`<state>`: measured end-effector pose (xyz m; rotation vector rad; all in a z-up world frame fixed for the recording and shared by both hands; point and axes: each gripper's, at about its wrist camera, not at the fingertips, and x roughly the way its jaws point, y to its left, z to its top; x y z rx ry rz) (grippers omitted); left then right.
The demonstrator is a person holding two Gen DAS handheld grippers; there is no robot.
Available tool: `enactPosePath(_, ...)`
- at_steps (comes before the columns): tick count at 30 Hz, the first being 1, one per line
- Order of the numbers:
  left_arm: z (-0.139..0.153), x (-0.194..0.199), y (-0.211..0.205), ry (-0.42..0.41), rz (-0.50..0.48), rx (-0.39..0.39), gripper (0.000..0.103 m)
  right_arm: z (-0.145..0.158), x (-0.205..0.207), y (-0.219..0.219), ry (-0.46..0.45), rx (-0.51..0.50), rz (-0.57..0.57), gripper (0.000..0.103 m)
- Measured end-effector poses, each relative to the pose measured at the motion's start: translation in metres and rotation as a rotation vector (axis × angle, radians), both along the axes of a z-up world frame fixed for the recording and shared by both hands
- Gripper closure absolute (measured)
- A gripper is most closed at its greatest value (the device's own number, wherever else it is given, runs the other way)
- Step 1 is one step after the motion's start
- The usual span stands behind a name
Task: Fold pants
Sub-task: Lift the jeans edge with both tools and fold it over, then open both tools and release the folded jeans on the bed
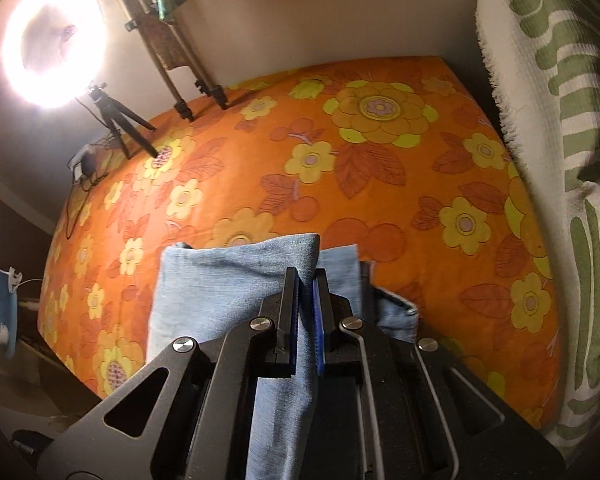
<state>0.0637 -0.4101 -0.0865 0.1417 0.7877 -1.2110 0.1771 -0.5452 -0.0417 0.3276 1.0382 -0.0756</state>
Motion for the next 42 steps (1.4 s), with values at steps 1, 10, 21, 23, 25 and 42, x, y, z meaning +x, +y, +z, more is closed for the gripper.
enactPosePath(1, 0.000, 0.001, -0.005, 0.000, -0.005, 0.002, 0.095, -0.003, 0.000, -0.003, 0.003, -0.001, -0.002, 0.097)
enactPosePath(10, -0.006, 0.002, -0.031, 0.003, -0.040, 0.013, 0.095, -0.022, 0.006, -0.030, 0.030, -0.029, -0.038, 0.097)
enactPosePath(21, -0.006, 0.006, -0.032, 0.040, -0.045, 0.048, 0.089, -0.048, 0.011, -0.041, 0.062, -0.077, -0.070, 0.092)
enactPosePath(23, -0.005, 0.006, -0.029, 0.051, -0.050, 0.059, 0.073, -0.039, 0.008, -0.049, 0.050, -0.072, -0.094, 0.084)
enactPosePath(25, -0.004, 0.005, -0.028, 0.054, -0.042, 0.063, 0.062, -0.030, 0.002, -0.056, 0.029, -0.049, -0.111, 0.082)
enactPosePath(42, 0.050, 0.046, 0.117, -0.065, 0.213, 0.186, 0.058, 0.017, -0.100, -0.038, -0.086, 0.040, -0.099, 0.071)
